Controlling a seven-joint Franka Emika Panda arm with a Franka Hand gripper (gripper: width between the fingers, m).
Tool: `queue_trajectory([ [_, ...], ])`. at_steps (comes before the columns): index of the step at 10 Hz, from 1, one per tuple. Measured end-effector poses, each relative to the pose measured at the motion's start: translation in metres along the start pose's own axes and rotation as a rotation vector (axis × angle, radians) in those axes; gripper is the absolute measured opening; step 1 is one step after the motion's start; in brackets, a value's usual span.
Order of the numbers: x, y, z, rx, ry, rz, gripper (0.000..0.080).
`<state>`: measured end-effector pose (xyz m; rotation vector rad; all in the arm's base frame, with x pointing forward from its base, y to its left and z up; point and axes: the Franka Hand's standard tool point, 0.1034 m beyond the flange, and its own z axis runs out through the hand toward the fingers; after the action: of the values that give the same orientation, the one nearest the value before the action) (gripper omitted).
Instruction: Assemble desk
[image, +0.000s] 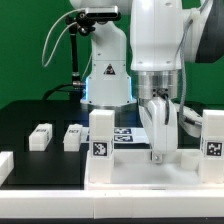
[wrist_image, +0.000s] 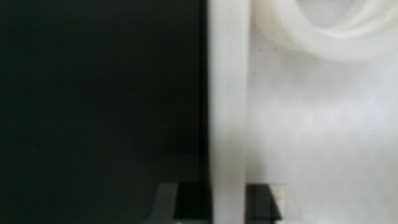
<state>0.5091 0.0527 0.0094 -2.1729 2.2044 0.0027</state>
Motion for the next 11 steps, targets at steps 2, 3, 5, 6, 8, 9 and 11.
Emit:
queue_trajectory([
  [2,0.028,0.015,-0.001,0.011,0.009,-0.242,0.0058],
  [3,0.032,0.016,-0.002,0.007,0.007,-0.289,0.0058],
  [5,0.045,0.027,-0.001,-0.021,-0.006,-0.479,0.0059],
  [6,0.050,0.029,-0.001,-0.027,-0.014,-0.581,0.0059],
  [8,0.058,0.032,-0.001,-0.032,-0.014,-0.666,0.0064],
  [9,0.061,0.033,-0.001,-0.034,-0.012,-0.703,0.0064],
  [11,0.067,0.034,-0.002,-0.037,-0.009,-0.799,0.0065],
])
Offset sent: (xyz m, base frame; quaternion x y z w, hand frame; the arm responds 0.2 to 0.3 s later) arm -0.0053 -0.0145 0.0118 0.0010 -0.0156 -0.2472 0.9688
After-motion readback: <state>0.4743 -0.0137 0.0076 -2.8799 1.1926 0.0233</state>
